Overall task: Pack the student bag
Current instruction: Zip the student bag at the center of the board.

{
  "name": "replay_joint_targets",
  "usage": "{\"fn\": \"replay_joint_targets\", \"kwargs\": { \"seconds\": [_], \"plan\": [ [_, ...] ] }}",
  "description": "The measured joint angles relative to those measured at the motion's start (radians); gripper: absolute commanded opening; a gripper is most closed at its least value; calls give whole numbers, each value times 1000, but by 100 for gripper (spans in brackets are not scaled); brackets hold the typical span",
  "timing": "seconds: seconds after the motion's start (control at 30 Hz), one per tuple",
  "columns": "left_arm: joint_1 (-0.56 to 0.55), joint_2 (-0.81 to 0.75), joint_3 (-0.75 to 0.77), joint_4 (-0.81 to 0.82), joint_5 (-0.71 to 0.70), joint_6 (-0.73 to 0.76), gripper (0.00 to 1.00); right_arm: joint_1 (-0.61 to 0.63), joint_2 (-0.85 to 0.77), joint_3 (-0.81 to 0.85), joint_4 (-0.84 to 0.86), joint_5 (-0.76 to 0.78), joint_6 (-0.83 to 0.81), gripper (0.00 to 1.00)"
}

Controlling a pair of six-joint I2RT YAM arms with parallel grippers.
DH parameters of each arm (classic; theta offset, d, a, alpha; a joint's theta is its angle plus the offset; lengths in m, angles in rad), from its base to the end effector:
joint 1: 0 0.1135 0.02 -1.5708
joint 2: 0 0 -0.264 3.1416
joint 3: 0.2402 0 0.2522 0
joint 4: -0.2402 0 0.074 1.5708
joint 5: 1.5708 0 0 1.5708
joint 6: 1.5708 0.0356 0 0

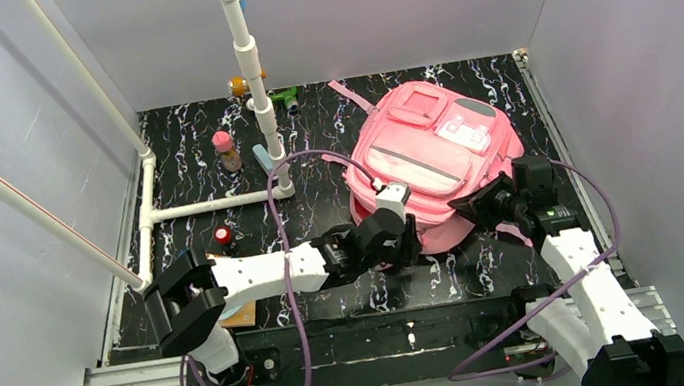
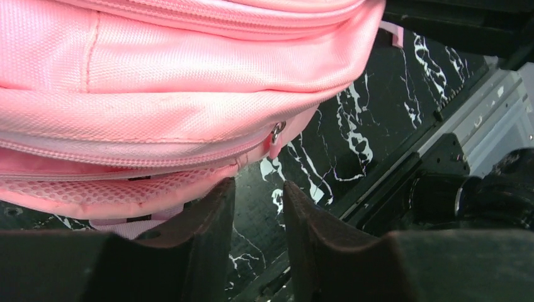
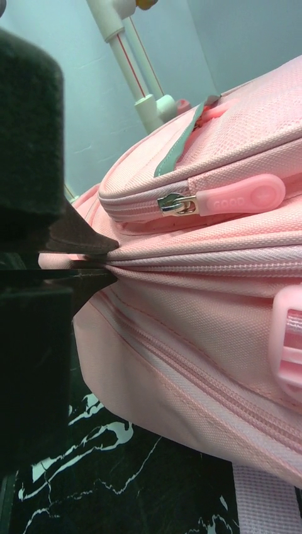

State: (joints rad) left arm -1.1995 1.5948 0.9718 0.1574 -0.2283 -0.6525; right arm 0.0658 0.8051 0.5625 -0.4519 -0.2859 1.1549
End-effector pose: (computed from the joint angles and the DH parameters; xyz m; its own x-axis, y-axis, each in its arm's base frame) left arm 0.1372 -0.3301 0.2344 -0.6360 0.0034 -0.7717 0.5640 0.6846 -0.4618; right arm 0.1713 0.0213 0.2340 -0.5135 0.8457 -0.1453 0.4713 0.4195 0.7758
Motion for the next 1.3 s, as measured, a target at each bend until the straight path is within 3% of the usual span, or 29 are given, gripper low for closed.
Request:
{"fn": "replay_joint_targets", "kwargs": {
  "seconds": [0.23, 0.57, 0.8, 1.03, 1.3],
  "plan": [
    [0, 72, 119, -69, -21, -48, 52, 0, 40, 44, -19, 0, 39, 1],
    [-14, 144, 223, -163, -147, -74, 45, 1, 40, 58, -32, 15, 63, 1],
    [-24, 220, 317, -238, -249, -95, 28, 2, 14, 66, -68, 52, 70, 1],
    [-29, 228, 335, -263, -282, -72, 0, 2, 9, 88, -102, 83, 41, 1],
    [-36, 139, 269, -237, -248, 53, 0, 15, 75, 197, -190, 116, -151, 1]
  ]
}}
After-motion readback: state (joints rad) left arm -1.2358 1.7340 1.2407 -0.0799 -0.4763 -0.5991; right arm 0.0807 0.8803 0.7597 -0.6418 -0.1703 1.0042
